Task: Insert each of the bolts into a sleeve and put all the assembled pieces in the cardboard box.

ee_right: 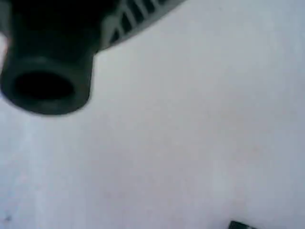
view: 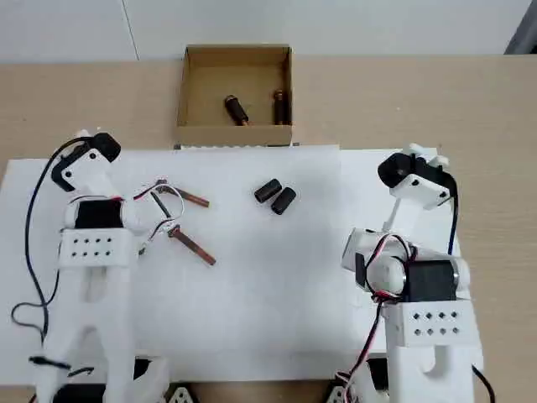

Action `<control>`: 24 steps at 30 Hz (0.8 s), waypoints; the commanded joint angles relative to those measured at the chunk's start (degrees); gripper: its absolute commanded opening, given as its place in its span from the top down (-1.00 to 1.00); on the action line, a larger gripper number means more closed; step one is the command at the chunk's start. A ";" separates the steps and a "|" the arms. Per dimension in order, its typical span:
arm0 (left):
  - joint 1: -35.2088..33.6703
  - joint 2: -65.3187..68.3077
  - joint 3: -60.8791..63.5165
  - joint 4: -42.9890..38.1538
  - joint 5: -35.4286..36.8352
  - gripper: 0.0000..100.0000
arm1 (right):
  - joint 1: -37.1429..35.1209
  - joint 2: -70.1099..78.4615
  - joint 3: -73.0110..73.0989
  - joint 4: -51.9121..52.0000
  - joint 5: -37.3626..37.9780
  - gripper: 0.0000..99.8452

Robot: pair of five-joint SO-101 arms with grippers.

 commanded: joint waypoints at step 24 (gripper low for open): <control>6.07 24.70 -12.88 -2.55 4.22 0.80 | 0.48 -1.19 2.02 -3.91 0.09 1.00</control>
